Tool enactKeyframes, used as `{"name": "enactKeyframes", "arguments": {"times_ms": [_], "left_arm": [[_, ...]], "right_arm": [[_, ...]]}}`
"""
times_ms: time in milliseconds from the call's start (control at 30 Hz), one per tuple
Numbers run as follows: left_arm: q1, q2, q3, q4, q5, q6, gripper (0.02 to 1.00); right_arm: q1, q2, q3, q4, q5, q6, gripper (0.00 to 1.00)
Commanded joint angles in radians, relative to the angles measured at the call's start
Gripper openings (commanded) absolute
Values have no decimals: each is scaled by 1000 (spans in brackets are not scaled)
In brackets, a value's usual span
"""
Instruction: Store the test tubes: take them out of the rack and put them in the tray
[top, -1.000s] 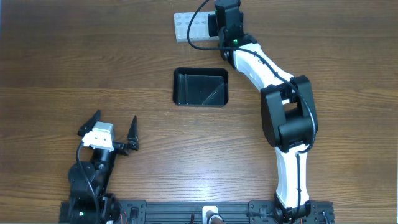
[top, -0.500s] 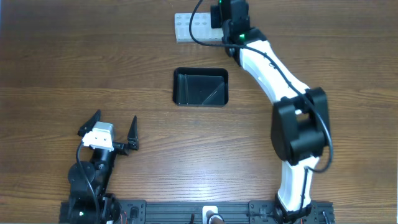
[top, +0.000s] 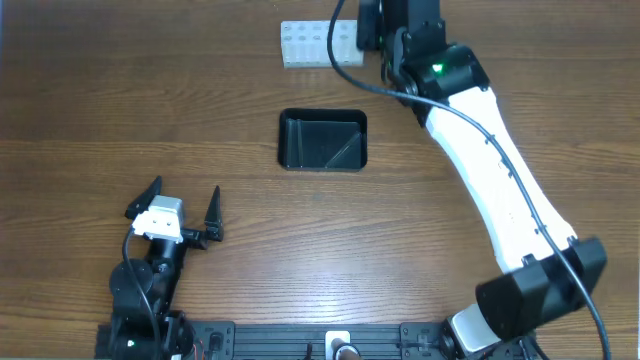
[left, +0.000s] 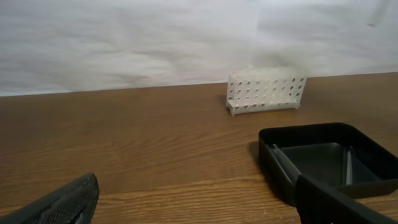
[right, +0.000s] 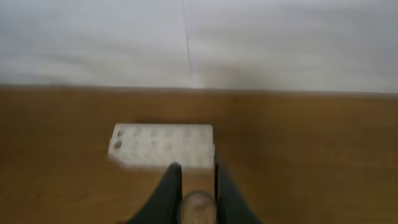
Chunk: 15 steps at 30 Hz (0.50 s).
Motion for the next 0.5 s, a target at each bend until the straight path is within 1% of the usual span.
{"name": "enactKeyframes", "arguments": {"times_ms": [33,167,500], "left_arm": [[5,-9,-6,-1,14,-11,998],[5,-9,-6,-1,14,-11,998],[5,-9,-6,-1,14,-11,1000]], "right_arm": [[33,-10,5,-148,-94,56,12],[58,12,-33,-195,-92,75,12],[91,119,-138,-128,-89,163,9]]}}
